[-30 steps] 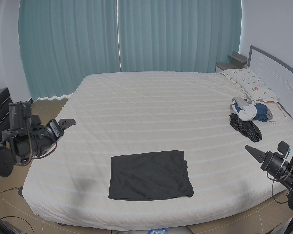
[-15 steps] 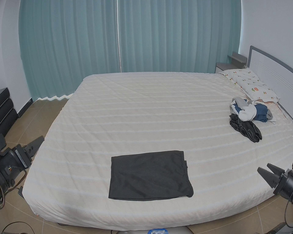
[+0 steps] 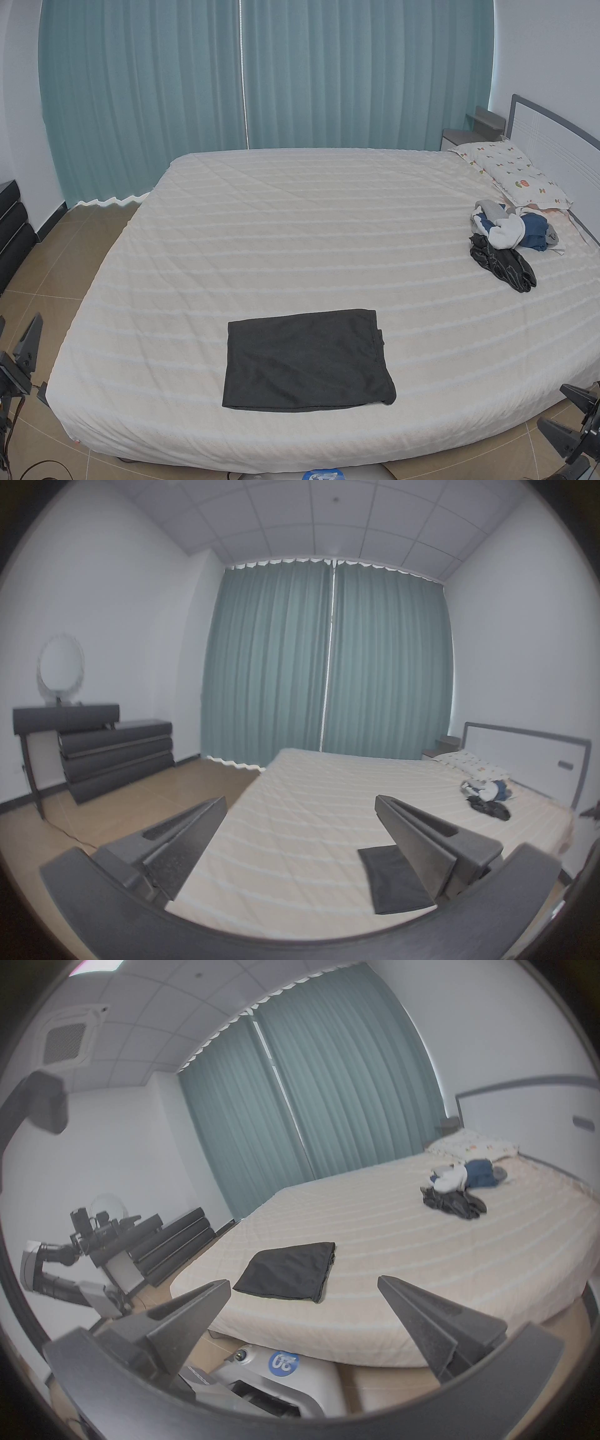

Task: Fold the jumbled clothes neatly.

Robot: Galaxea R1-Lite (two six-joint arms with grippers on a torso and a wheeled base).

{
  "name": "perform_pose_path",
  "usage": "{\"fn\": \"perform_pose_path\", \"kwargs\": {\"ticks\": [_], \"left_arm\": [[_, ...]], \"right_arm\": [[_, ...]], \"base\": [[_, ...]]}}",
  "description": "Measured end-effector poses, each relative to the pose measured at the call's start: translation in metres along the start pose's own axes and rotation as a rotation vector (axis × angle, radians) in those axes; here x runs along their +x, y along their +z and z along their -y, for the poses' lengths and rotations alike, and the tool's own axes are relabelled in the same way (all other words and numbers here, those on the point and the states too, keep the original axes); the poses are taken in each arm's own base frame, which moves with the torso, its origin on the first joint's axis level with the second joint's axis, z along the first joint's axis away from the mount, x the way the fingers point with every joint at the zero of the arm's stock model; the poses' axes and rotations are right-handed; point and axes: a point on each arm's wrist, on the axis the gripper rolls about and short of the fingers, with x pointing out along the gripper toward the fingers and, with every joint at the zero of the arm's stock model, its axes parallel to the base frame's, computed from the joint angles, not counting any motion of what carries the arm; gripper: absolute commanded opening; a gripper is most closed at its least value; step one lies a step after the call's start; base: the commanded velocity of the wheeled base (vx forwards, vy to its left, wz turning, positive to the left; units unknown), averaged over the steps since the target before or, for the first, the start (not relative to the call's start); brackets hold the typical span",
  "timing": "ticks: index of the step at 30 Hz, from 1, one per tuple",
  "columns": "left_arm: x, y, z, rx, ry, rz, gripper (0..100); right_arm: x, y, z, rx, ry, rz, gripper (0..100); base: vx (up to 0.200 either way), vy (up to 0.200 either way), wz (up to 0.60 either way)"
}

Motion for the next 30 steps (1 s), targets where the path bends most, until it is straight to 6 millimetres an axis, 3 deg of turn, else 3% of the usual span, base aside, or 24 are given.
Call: {"fn": "perform_pose_path", "kwargs": {"ticks": [11,18,27,30], "left_arm": [[-0.041,-0.016,-0.016,0.204,0.142,0.152,100],[-0.059,-0.023,-0.022,0.234,0.21,0.212,100],[-0.072,-0.008,-0.021,0.235,0.266,0.288,100],[-0.075,-0.012,-0.022,0.246,0.282,0.268,100]], "right_arm": [[-0.023,-0.006,-0.01,-0.259,-0.044,0.151,100],[-0.034,-0.01,-0.014,-0.449,-0.06,0.238,100],[-0.058,0.022,-0.031,-0.516,-0.049,0.354,100],[-0.059,0.021,-0.031,-0.515,-0.04,0.337,100]], "base": [[0.0,0.0,0.0],[0.0,0.0,0.0],[0.0,0.0,0.0],[0.0,0.0,0.0]]}}
